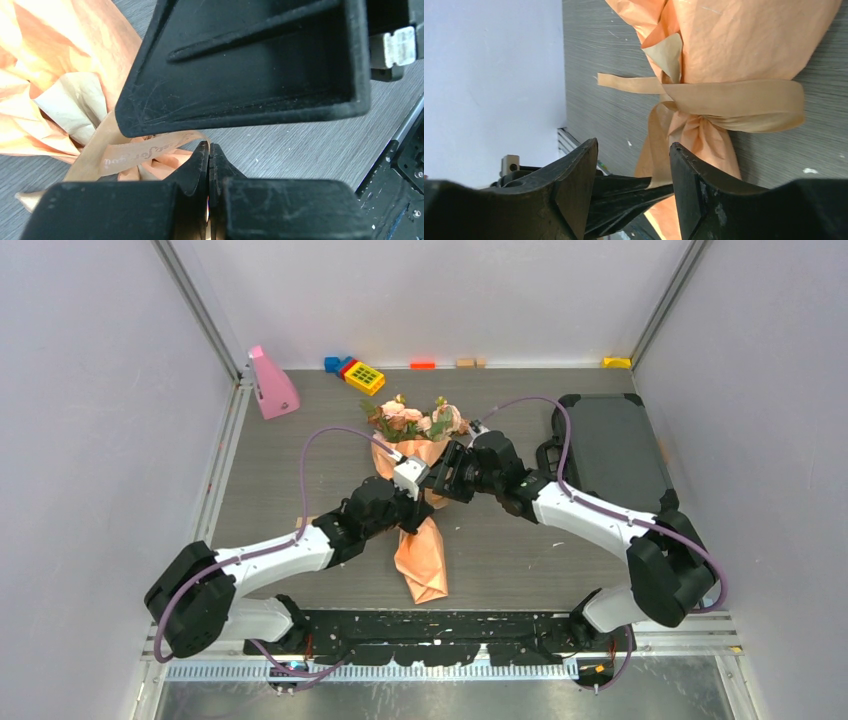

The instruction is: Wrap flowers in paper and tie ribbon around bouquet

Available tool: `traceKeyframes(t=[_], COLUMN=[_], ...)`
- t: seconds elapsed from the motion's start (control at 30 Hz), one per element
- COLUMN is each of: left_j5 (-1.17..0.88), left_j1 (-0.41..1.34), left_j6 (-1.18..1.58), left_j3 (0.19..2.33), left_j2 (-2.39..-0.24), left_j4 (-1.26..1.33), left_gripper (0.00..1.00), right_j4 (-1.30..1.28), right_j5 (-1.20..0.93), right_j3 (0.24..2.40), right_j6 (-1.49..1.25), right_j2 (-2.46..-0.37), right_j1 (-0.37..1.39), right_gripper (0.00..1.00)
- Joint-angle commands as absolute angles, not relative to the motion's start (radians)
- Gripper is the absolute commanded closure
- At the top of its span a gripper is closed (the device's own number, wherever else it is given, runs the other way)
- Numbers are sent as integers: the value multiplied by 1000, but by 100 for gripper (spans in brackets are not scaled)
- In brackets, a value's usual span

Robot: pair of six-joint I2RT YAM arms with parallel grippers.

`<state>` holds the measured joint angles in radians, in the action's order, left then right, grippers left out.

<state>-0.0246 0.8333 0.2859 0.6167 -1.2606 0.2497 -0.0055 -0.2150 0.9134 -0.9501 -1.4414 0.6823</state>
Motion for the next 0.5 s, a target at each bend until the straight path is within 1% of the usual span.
traceKeyframes(t=[0.0, 0.3, 0.47], left_j5=[-35, -8, 43], left_j1=[833, 833, 833], left_j6=[229, 218, 215], left_j3=[620, 571, 553], left_j2=[-1257, -1227, -1235], left_j4=[294, 350, 398], left_gripper=[100, 100, 100], right_j4=[151, 72, 99], right_j5=[-260, -295, -356], right_j3=[901, 910, 902], right_j6=[-1071, -1105, -1136], right_j2=[-1455, -1504, -1524], right_j1=[684, 684, 690], right_gripper=[42, 46, 54])
